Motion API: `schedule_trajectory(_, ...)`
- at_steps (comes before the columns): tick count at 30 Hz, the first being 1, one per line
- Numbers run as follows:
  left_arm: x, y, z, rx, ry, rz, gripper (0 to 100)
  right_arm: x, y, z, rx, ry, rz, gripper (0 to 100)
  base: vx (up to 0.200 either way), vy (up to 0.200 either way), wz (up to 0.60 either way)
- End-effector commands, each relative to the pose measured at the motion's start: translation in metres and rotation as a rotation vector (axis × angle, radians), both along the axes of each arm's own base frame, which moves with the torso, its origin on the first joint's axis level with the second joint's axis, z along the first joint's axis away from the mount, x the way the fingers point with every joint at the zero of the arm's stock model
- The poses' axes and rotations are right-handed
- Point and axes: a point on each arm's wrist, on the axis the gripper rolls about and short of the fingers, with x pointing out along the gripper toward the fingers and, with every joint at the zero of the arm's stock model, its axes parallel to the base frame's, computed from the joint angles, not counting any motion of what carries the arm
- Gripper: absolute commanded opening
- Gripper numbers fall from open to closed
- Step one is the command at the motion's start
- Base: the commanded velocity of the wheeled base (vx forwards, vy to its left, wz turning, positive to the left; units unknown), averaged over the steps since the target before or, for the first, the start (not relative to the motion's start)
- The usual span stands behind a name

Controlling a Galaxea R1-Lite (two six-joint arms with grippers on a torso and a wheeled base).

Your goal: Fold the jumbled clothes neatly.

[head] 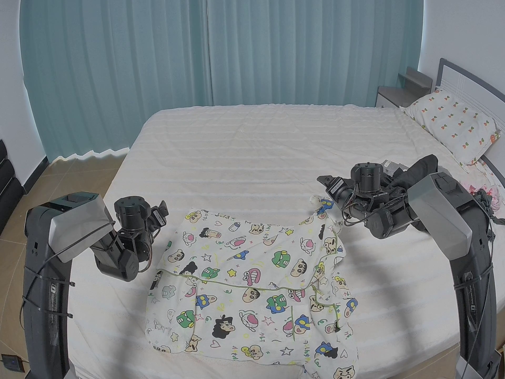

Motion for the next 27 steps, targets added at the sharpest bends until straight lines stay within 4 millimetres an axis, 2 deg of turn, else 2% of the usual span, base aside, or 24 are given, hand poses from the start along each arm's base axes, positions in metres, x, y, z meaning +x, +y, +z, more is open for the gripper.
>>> schedule_trajectory(1, -0.021, 0.001, 0.011, -0.062, 0.027, -0.040, 100, -0.008, 0.008, 0.035, 0.110, 0.026, 0.051, 100, 0.000, 0.000, 0.00)
schedule_trajectory(7, -0.067, 0.003, 0.015, -0.152, 0.137, -0.173, 100, -0.007, -0.002, 0.034, 0.084, 0.045, 0.016, 100, 0.000, 0.000, 0.00)
schedule_trajectory(10, -0.091, 0.005, 0.018, -0.198, 0.193, -0.209, 100, -0.013, -0.011, 0.014, -0.132, 0.052, 0.052, 100, 0.000, 0.000, 0.00)
schedule_trajectory(11, -0.091, 0.005, 0.018, -0.198, 0.193, -0.209, 100, -0.013, -0.011, 0.014, -0.132, 0.052, 0.052, 100, 0.000, 0.000, 0.00)
schedule_trajectory(12, -0.108, 0.007, 0.018, -0.219, 0.233, -0.227, 100, -0.020, -0.015, 0.008, -0.192, 0.052, 0.075, 100, 0.000, 0.000, 0.00)
schedule_trajectory(15, -0.135, 0.009, 0.018, -0.242, 0.301, -0.267, 100, -0.035, -0.014, 0.007, -0.206, 0.049, 0.087, 100, 0.000, 0.000, 0.00)
schedule_trajectory(16, -0.135, 0.009, 0.018, -0.242, 0.301, -0.267, 100, -0.035, -0.014, 0.007, -0.206, 0.049, 0.087, 100, 0.000, 0.000, 0.00)
schedule_trajectory(17, -0.155, 0.009, 0.021, -0.270, 0.344, -0.306, 100, -0.048, -0.016, 0.015, -0.201, 0.029, 0.096, 100, 0.000, 0.000, 0.00)
schedule_trajectory(19, -0.171, 0.005, 0.024, -0.307, 0.370, -0.338, 100, -0.060, -0.019, 0.022, -0.194, 0.019, 0.101, 100, 0.000, 0.000, 0.00)
schedule_trajectory(20, -0.171, 0.005, 0.024, -0.307, 0.370, -0.338, 100, -0.060, -0.019, 0.022, -0.194, 0.019, 0.101, 100, 0.000, 0.000, 0.00)
schedule_trajectory(21, -0.186, -0.001, 0.028, -0.354, 0.391, -0.354, 100, -0.073, -0.022, 0.024, -0.189, 0.016, 0.116, 100, 0.000, 0.000, 0.00)
schedule_trajectory(22, -0.186, -0.001, 0.028, -0.354, 0.391, -0.354, 100, -0.073, -0.022, 0.024, -0.189, 0.016, 0.116, 100, 0.000, 0.000, 0.00)
schedule_trajectory(23, -0.201, -0.009, 0.028, -0.378, 0.427, -0.374, 100, -0.088, -0.026, 0.026, -0.183, -0.001, 0.121, 100, 0.000, 0.000, 0.00)
schedule_trajectory(25, -0.212, -0.017, 0.025, -0.378, 0.470, -0.404, 100, -0.103, -0.029, 0.028, -0.174, -0.025, 0.131, 100, 0.000, 0.000, 0.00)
schedule_trajectory(26, -0.213, -0.017, 0.025, -0.377, 0.472, -0.406, 100, -0.105, -0.029, 0.028, -0.174, -0.027, 0.131, 100, 0.000, 0.000, 0.00)
schedule_trajectory(27, -0.218, -0.023, 0.022, -0.379, 0.497, -0.424, 100, -0.117, -0.030, 0.028, -0.165, -0.048, 0.145, 100, 0.000, 0.000, 0.00)
